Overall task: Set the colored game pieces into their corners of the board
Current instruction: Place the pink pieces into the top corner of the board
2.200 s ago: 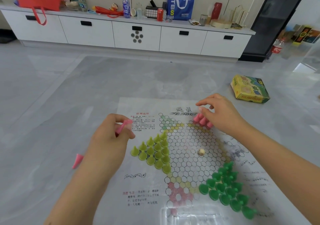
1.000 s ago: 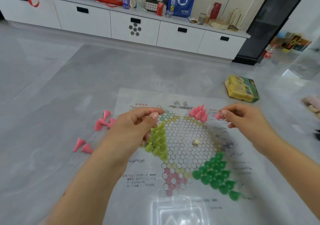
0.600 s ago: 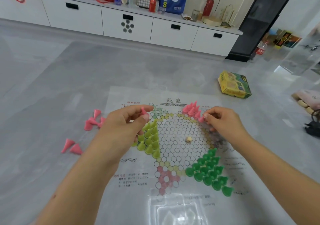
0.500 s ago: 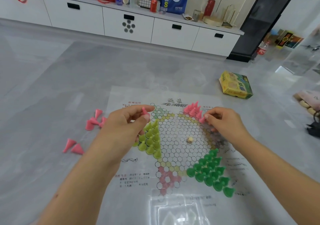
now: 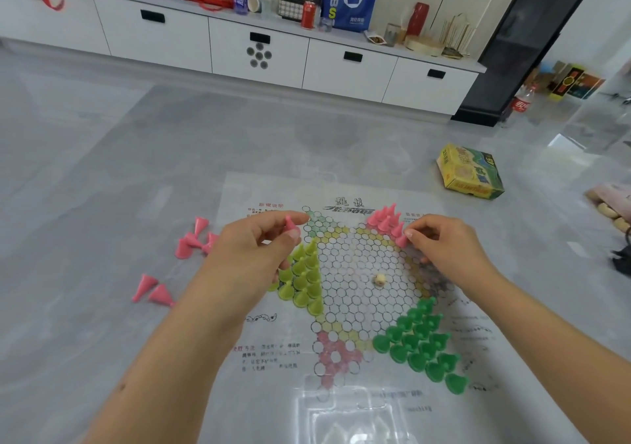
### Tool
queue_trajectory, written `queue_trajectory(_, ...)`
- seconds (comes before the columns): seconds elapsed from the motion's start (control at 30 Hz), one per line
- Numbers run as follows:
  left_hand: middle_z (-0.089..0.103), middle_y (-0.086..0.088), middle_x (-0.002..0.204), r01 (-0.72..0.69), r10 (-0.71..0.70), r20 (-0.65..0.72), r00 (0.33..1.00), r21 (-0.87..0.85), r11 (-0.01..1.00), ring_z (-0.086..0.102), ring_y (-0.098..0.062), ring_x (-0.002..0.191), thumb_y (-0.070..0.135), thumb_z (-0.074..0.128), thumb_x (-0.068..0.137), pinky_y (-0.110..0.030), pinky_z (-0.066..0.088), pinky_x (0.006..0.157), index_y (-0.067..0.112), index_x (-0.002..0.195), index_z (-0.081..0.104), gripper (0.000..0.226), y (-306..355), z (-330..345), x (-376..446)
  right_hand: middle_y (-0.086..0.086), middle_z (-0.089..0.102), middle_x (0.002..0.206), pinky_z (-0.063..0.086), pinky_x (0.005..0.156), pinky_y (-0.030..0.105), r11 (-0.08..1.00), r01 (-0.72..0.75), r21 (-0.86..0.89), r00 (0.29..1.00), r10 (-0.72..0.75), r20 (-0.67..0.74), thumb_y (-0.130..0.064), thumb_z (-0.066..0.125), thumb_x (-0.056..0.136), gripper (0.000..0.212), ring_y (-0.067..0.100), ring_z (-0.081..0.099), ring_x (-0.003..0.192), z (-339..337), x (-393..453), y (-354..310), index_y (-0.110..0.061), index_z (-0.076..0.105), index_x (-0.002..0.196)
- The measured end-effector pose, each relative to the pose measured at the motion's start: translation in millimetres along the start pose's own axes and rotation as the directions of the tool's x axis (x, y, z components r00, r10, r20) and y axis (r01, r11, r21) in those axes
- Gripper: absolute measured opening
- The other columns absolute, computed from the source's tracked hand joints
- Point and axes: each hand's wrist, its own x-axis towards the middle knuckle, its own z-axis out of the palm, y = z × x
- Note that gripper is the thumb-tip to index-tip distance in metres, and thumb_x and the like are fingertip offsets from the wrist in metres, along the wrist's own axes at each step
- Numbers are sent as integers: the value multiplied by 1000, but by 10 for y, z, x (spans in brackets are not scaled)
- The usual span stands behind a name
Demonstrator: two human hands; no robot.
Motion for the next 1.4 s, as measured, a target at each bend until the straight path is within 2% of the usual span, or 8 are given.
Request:
queue_trajectory(0.17,53,4,72,6,-6,-1,1000,1,1000,44,3,46,15,54,90,-17,41,56,33,91,68,22,13,-5,-11,-11,70,78,54,66,26,1000,18,-8,1000,-18,-11,-17,59,86,15,4,59,67,6,-12,-10,-21,70,76)
queue_trajectory(0.57,53,8,72,18,-18,-5,1000,-14,1000,45,3,48,16,54,90,-14,41,54,32,95,68,22,-2,-18,13,-11,70,81,48,75,28,997,32,-69,999,-32,-7,-18,58,87,16,2,56,67,15,-27,-35,-20,70,76)
queue_trajectory(0.7,53,8,72,20,-20,-14,1000,-20,1000,45,-1,51,16,54,90,-17,41,57,32,95,68,22,4,-35,5,-10,68,82,52,73,32,995,35,-97,999,-35,-4,-21,55,89,18,13,63,69,-6,-41,-44,-22,68,75)
queue_trajectory(0.87,57,7,80,-20,19,-26,999,-47,999,46,4,47,16,54,90,-13,41,54,34,91,66,21,12,-67,6,-4,66,74,55,73,42,988,77,-135,986,-96,-140,-25,49,91,19,21,63,73,-106,-21,-313,-19,66,84)
queue_trajectory(0.97,57,6,77,-45,34,-131,991,-75,996,47,-1,49,12,54,89,-15,38,50,27,90,67,20,32,-197,38,-10,64,77,53,57,15,973,231,-20,971,-229,63,-22,50,91,13,7,62,68,23,-90,-791,-23,63,92)
queue_trajectory(1.03,54,1,72,-65,26,-250,968,-151,986,45,-7,48,6,49,89,-17,39,46,22,82,64,23,56,-334,61,-14,60,92,48,63,7,930,364,-44,900,-340,273,-21,52,89,17,-3,56,79,212,-144,-1112,-26,60,104)
queue_trajectory(1.2,52,-1,70,-72,-97,-398,912,-389,919,51,-3,39,9,38,92,-16,44,44,17,75,57,27,52,-717,68,-3,42,128,40,89,26,764,621,-171,672,-407,619,-28,60,84,49,13,50,102,859,-161,-1601,-29,42,130)
queue_trajectory(1.4,59,2,73,-35,-203,-419,885,-494,869,58,-3,43,10,39,88,-29,41,71,18,77,60,25,57,-873,35,2,36,126,38,88,21,788,583,-201,653,-307,693,-25,64,79,63,19,52,107,1326,-74,-1794,-30,36,135)
